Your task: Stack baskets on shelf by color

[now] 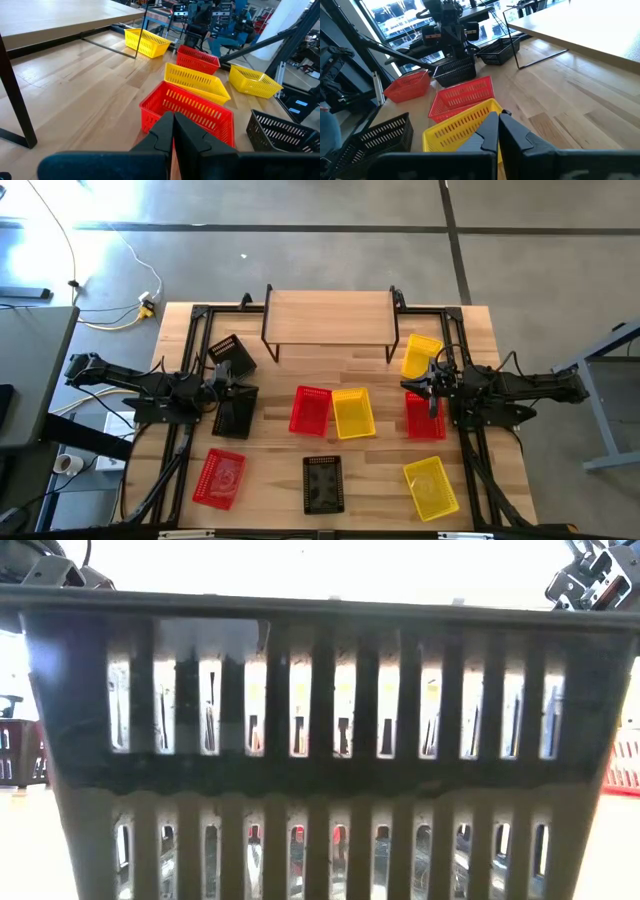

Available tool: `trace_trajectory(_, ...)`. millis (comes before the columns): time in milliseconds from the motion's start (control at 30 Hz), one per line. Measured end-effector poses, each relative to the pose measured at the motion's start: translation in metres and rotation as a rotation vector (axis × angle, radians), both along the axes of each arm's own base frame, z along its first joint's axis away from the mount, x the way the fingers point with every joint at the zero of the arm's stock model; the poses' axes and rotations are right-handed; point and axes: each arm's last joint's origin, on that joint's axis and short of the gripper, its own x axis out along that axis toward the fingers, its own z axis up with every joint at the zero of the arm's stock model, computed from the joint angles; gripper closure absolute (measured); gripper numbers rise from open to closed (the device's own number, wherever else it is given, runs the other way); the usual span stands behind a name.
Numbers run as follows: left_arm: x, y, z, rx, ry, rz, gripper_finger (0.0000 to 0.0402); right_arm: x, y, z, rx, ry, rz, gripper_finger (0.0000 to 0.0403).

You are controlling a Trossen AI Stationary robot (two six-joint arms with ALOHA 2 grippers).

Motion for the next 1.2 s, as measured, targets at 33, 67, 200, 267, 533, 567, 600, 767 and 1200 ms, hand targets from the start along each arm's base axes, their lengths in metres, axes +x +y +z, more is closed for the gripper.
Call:
trace_trajectory(33,0.0,0.0,0.0,0.0,0.0,0.0,0.0398,0.0,0.0,0.0,0.0,0.0,0.0,0.0402)
trace_trajectory(67,0.0,0.0,0.0,0.0,0.0,0.0,0.0398,0.0,0.0,0.0,0.0,0.0,0.0,0.0402)
trace_trajectory(200,0.0,0.0,0.0,0.0,0.0,0.0,0.0398,0.0,0.0,0.0,0.0,0.0,0.0,0.0402)
trace_trajectory(267,0.0,0.0,0.0,0.0,0.0,0.0,0.0398,0.0,0.0,0.0,0.0,0.0,0.0,0.0402)
trace_trajectory(533,0.0,-0.0001,0.0,-0.001,0.0,-0.003,0.0398,0.0,0.0,0.0,0.0,0.0,0.0,0.0402)
trace_trajectory(567,0.0,-0.0001,0.0,-0.001,0.0,-0.003,0.0398,0.0,0.0,0.0,0.0,0.0,0.0,0.0402)
trace_trajectory(600,0.0,-0.0001,0.0,-0.001,0.0,-0.003,0.0398,0.0,0.0,-0.0001,0.0,0.0,0.0,0.0402)
trace_trajectory(767,0.0,-0.0001,0.0,-0.001,0.0,-0.003,0.0398,0.0,0.0,0.0,0.0,0.0,0.0,0.0402)
trace_trajectory(1200,0.0,-0.0001,0.0,-0.244,-0.068,0.045,0.0398,0.0,0.0,0.0,0.0,0.0,0.0,0.0402)
